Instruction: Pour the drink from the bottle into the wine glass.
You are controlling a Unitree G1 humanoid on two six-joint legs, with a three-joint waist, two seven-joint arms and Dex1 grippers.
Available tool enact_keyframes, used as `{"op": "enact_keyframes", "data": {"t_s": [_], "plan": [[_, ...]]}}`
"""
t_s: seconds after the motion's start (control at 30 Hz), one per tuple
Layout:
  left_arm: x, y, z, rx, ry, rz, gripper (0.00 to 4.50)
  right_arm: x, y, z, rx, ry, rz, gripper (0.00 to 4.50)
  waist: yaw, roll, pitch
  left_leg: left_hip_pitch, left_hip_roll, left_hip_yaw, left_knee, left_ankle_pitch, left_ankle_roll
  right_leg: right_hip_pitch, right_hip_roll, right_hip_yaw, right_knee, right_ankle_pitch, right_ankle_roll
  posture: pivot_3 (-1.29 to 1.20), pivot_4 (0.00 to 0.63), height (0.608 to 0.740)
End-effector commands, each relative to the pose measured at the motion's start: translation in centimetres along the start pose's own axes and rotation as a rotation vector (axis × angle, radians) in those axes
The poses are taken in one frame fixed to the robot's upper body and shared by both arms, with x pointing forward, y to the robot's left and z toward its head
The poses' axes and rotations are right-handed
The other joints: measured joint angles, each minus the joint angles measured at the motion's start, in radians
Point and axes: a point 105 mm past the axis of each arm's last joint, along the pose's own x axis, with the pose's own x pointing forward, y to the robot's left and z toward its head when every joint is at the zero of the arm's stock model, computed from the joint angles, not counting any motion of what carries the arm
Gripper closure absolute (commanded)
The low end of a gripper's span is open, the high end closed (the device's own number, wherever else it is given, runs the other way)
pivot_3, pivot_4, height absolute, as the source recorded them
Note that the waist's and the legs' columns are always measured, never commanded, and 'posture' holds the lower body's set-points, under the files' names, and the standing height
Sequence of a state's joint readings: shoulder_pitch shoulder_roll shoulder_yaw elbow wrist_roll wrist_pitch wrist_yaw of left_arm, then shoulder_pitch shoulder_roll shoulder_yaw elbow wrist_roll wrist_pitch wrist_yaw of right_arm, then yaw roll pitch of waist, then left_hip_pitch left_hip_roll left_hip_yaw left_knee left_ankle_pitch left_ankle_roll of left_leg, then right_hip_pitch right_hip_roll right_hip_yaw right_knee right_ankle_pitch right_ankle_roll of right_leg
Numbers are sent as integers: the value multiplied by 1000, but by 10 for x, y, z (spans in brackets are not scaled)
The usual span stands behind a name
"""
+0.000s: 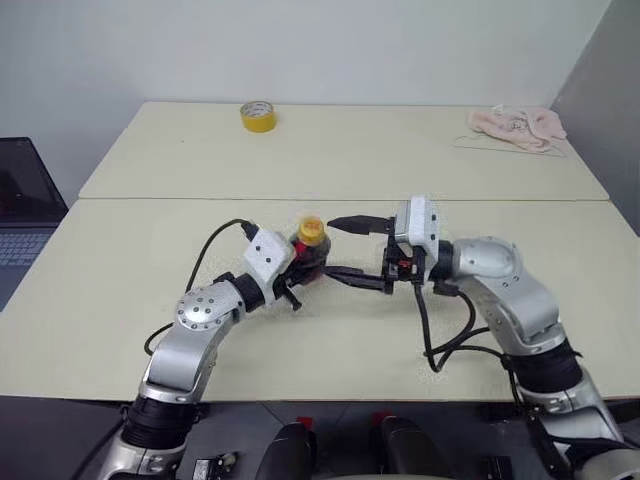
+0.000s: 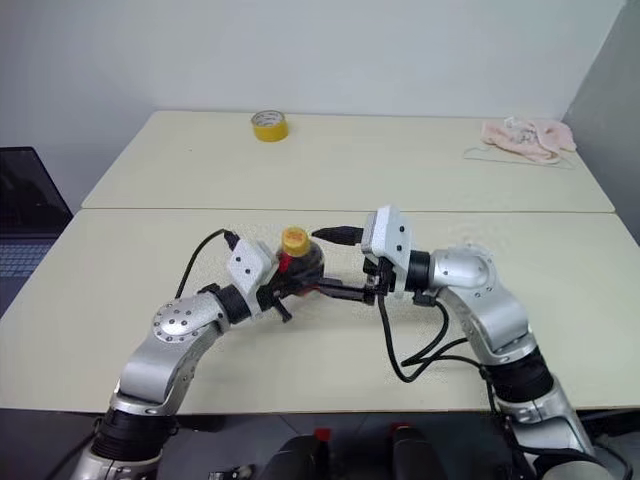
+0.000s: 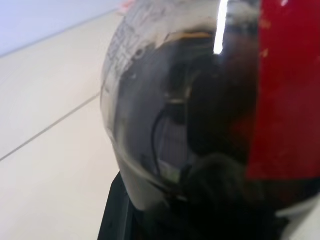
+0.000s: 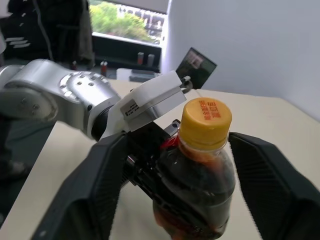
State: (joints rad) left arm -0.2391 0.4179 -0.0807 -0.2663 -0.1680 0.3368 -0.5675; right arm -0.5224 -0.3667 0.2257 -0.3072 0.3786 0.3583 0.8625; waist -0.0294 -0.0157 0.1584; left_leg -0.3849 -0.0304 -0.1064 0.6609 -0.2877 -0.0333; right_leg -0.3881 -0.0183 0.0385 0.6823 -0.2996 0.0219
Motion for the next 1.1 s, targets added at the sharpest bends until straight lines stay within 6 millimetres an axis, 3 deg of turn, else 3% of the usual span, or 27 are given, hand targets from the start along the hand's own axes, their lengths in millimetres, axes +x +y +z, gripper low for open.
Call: {"op": "enact_keyframes", "data": {"t_s": [0.03, 0.17, 0.4, 0.77, 1.1], "plan": [[-2, 13, 22, 108, -83, 147, 3744, 2, -15, 16, 26, -74, -180, 0, 0, 0, 0, 0, 0, 0, 0, 0, 0, 0, 0, 0, 0, 0, 0, 0, 150, 740], [0, 26, 19, 231, -55, 328, 3754, 12, -23, 24, 157, -136, -330, 0, 1, 0, 0, 0, 0, 0, 0, 2, -3, 0, 0, 0, 0, 0, 0, 0, 150, 740], [7, 33, 9, 275, -24, 437, 3754, 33, -18, 26, 206, -144, -371, 0, 1, 0, 0, 0, -1, 0, 0, 2, -3, 0, 0, 0, 0, 0, 0, 0, 150, 740], [17, 33, 16, 260, -63, 453, 3754, 46, -22, 11, 198, -88, -358, 0, 0, 0, 0, 0, -1, 1, 0, 2, -3, 0, 0, 0, 0, 0, 0, 0, 150, 740], [17, 32, 18, 236, -75, 451, 3754, 45, -28, 6, 200, -110, -385, 0, 0, 0, 0, 0, -1, 0, 0, 2, -3, 0, 0, 0, 0, 0, 0, 0, 150, 740]]}}
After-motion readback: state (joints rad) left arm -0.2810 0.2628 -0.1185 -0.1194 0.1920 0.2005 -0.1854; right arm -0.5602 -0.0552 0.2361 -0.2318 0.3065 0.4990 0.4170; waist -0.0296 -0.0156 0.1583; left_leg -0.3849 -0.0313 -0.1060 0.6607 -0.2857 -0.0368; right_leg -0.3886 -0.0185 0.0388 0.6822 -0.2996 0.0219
